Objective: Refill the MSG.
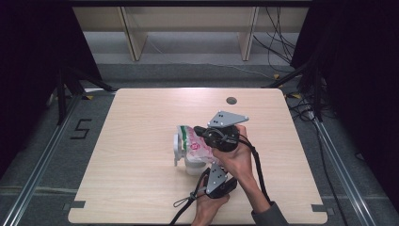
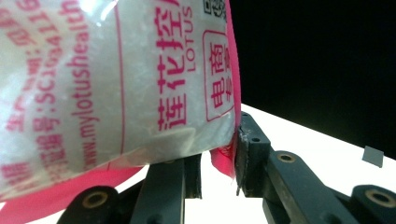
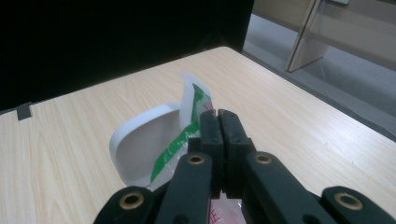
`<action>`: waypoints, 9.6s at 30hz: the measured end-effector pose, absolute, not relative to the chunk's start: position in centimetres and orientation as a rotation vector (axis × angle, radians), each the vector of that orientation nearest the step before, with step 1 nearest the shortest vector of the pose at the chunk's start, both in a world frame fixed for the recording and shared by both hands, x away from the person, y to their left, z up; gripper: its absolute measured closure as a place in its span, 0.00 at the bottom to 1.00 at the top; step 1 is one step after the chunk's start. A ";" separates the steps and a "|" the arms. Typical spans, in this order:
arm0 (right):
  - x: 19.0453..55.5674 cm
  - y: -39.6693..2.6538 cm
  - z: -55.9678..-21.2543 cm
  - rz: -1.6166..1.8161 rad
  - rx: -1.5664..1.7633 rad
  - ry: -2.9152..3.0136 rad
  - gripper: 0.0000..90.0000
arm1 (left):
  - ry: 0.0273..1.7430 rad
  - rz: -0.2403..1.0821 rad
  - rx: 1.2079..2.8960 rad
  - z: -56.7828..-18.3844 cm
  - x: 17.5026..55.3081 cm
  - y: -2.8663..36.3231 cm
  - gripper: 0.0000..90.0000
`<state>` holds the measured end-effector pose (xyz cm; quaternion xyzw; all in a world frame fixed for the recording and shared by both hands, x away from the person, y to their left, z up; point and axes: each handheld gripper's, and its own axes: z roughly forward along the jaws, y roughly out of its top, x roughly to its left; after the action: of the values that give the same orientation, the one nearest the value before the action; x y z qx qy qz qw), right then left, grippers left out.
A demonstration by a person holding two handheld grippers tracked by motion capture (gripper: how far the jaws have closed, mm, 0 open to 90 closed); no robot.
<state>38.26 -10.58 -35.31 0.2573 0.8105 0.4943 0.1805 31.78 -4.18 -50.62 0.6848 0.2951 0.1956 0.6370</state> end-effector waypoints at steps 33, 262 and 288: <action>38.4 -10.1 -34.9 1.332 0.699 2.356 1.00 | 0.725 0.470 1.520 -51.0 31.5 -4.6 0.83; 39.0 -9.2 -34.5 1.281 0.656 2.314 1.00 | 0.717 0.435 1.490 -49.9 33.0 -4.4 0.83; 38.4 -10.0 -34.0 1.311 0.652 2.312 1.00 | 0.724 0.418 1.432 -50.1 32.9 -4.9 0.82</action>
<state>38.39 -10.01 -34.01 0.2333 0.8276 0.4692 0.2011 32.85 -4.87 -50.15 0.6369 0.3221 0.1858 0.6754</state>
